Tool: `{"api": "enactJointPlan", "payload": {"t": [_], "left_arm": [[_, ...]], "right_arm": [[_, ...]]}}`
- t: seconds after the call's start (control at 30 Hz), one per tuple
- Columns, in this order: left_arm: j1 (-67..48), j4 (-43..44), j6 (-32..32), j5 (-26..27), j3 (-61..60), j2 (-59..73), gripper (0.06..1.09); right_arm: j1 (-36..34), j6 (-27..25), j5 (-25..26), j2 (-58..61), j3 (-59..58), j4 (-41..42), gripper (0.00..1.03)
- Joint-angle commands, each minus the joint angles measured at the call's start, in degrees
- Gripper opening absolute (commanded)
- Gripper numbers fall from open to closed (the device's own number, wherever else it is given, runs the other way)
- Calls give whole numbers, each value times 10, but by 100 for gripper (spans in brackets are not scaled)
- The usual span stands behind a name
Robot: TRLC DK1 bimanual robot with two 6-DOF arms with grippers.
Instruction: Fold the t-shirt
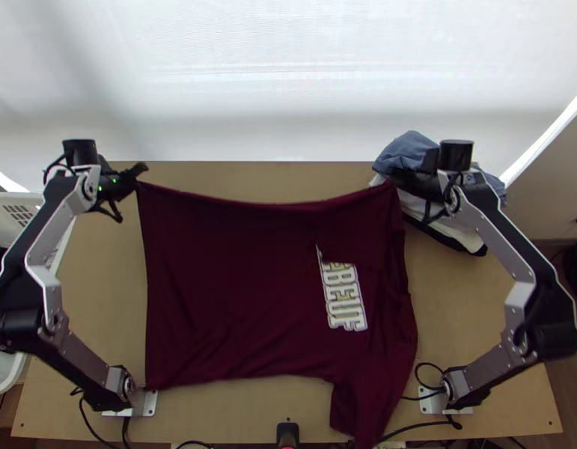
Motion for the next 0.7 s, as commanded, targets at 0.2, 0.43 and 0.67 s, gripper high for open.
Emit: {"api": "enactJointPlan", "payload": {"t": [0.2,0.43,0.67], "left_arm": [[28,-66,3,-8,206,146,9],[4,-137,5,25,243,137,9],[0,-246,13,52,285,146,9]], "right_arm": [[-7,-4,27,106,167,-31,3],[8,11,27,130,232,-136,3],[24,12,27,122,245,-232,3]]}}
